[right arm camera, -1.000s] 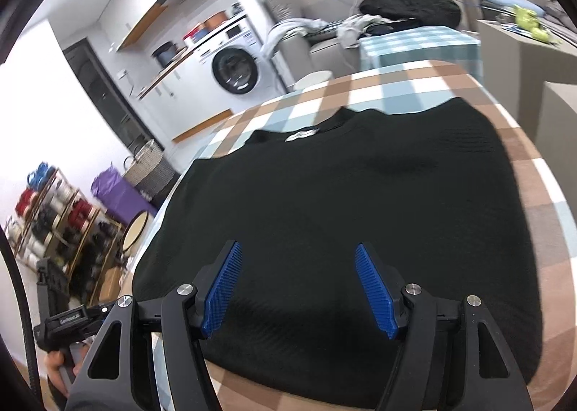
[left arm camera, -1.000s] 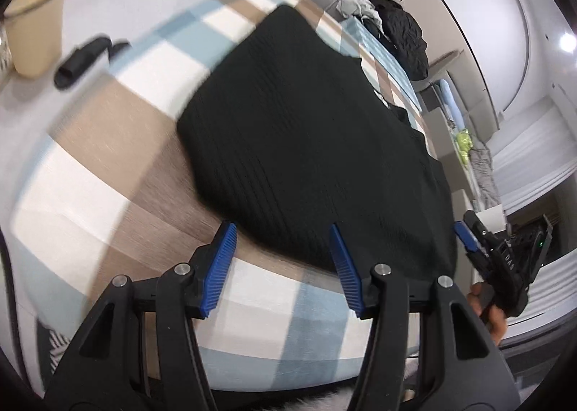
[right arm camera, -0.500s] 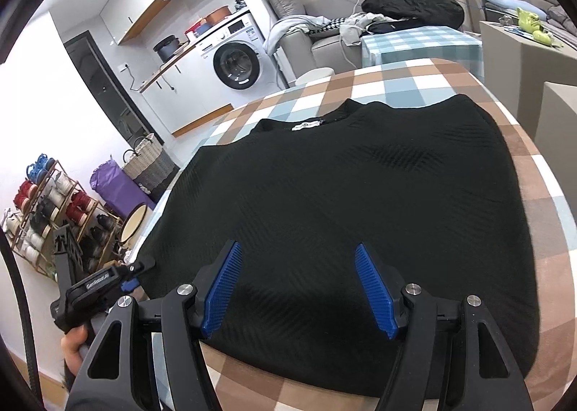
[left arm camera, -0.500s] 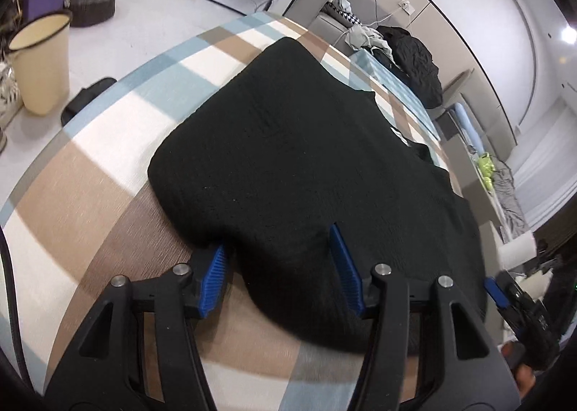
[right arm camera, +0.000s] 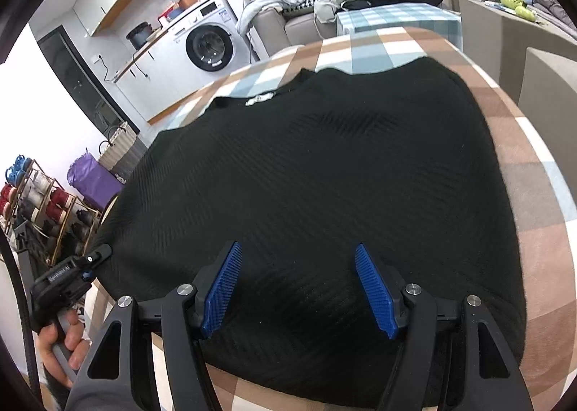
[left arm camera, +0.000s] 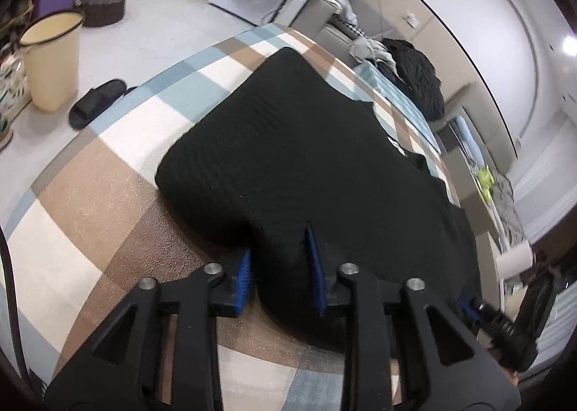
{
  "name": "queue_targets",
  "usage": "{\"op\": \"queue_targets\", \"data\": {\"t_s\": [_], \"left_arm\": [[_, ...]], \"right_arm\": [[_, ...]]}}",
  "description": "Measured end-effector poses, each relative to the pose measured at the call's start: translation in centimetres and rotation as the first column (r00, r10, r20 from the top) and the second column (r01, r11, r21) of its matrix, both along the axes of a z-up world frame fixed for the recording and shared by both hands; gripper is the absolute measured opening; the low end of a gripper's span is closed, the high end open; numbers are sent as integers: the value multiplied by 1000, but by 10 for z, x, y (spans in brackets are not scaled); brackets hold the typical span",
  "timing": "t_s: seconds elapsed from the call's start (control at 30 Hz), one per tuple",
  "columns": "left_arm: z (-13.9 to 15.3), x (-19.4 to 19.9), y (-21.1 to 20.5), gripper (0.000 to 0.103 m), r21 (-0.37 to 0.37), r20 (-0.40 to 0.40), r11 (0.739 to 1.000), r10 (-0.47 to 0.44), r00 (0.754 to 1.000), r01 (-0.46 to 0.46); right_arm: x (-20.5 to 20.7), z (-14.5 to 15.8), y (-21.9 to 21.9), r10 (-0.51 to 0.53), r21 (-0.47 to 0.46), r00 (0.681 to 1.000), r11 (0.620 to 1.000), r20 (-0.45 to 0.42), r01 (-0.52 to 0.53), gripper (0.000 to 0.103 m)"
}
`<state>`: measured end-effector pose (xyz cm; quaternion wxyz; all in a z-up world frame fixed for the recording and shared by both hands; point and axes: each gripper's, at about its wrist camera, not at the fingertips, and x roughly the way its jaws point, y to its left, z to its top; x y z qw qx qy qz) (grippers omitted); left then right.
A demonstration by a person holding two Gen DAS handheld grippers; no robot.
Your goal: Fold small clothes
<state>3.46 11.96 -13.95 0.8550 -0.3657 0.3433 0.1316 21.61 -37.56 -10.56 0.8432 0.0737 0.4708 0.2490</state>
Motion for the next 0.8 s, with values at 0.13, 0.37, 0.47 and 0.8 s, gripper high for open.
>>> {"op": "queue_targets", "data": {"t_s": [0.13, 0.37, 0.47, 0.8], "left_arm": [[-7, 3, 3, 36, -36, -3, 999, 13, 1000, -13], [-10, 15, 5, 16, -24, 38, 999, 39, 999, -38], [0, 11, 1, 15, 21, 76, 999, 37, 996, -39], [41, 11, -23, 15, 251, 88, 967, -54, 995, 30]], "right_arm": [[1, -3, 2, 6, -9, 1000, 1000, -6, -6, 67], [-3, -6, 6, 15, -8, 1000, 1000, -12, -15, 67], [-3, -7, 9, 24, -17, 1000, 1000, -10, -24, 67], [3, -7, 18, 49, -18, 999, 999, -18, -50, 69]]}}
